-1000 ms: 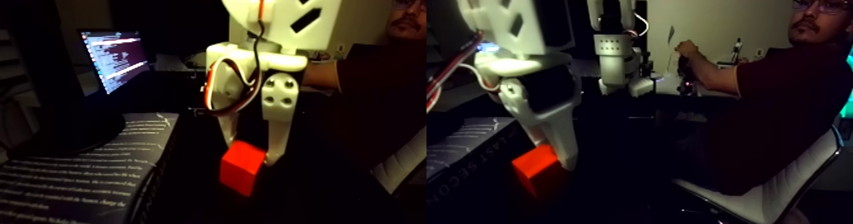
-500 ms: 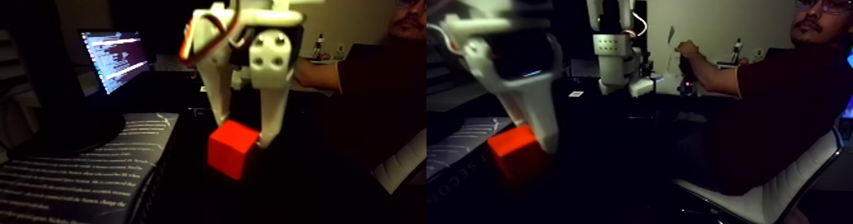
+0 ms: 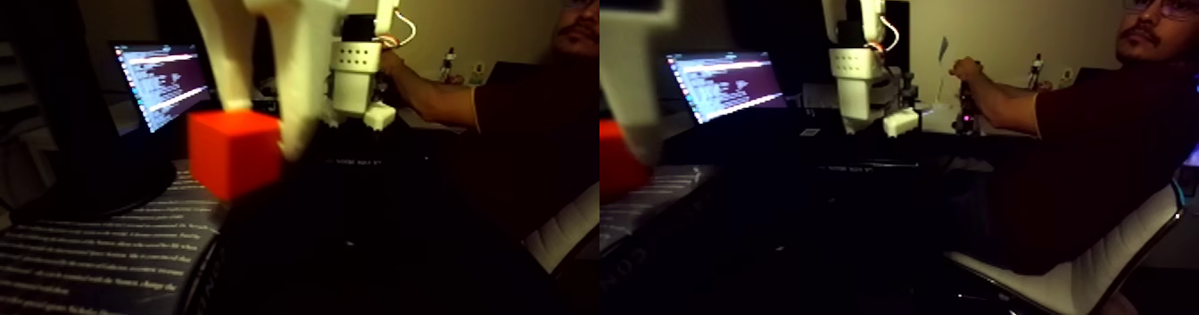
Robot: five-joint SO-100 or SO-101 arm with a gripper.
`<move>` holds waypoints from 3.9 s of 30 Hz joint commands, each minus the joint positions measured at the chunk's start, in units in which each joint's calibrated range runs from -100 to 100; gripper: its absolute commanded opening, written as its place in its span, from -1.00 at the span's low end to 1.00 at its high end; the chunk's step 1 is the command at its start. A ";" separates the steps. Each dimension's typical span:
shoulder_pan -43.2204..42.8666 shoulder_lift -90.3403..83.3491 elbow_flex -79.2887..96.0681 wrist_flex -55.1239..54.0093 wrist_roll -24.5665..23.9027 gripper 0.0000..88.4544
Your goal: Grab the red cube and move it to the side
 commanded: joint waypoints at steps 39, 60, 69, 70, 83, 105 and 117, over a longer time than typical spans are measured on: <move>8.64 8.94 -1.14 -7.38 3.35 -0.81; 8.89 8.86 4.13 -12.87 2.16 -0.81; 9.89 8.86 4.04 -13.20 2.22 -0.81; 9.89 8.77 4.04 -13.20 2.22 -0.81; 9.97 8.94 4.13 -13.20 2.16 -0.80; 10.14 8.94 6.21 -13.54 2.54 -0.79; 10.22 8.94 6.30 -13.46 3.56 -0.38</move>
